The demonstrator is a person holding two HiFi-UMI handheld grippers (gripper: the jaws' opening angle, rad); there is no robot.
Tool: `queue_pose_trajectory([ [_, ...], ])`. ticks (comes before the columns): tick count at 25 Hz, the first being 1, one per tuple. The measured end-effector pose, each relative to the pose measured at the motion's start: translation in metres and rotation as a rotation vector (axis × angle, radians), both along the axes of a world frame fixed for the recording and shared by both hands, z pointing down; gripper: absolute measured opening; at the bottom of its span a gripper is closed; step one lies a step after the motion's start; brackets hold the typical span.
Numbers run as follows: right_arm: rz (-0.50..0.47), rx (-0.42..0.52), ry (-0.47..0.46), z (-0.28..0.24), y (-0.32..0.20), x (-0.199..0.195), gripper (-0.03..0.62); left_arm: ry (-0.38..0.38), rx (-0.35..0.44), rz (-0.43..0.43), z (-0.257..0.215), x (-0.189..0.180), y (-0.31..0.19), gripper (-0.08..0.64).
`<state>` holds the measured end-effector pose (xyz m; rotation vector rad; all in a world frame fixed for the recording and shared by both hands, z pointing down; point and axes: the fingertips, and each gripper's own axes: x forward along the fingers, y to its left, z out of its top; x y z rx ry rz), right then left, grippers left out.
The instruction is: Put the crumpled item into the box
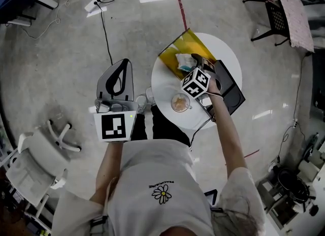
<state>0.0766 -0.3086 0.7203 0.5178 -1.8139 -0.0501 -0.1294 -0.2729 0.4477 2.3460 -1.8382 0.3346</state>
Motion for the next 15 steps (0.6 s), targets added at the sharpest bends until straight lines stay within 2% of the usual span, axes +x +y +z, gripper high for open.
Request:
queue_pose_trajectory([
  [3, 0.016, -0.087, -0.035, -0.005, 0.01, -0.002, 0.29, 0.002, 0.005, 0.009, -0.002, 0.002, 0.001, 0.0],
  [6, 0.003, -0.132, -0.03, -0.007, 0.02, 0.0, 0.29, 0.008, 0.011, 0.016, -0.003, 0.005, 0.003, 0.0],
  [12, -0.03, -0.173, -0.015, -0.014, 0.036, 0.006, 0.29, 0.019, 0.026, 0.035, -0.007, 0.01, 0.006, 0.0],
  [15, -0.018, -0.147, -0.02, -0.023, 0.038, 0.009, 0.29, 0.025, 0.038, 0.044, -0.01, 0.012, 0.008, 0.0],
])
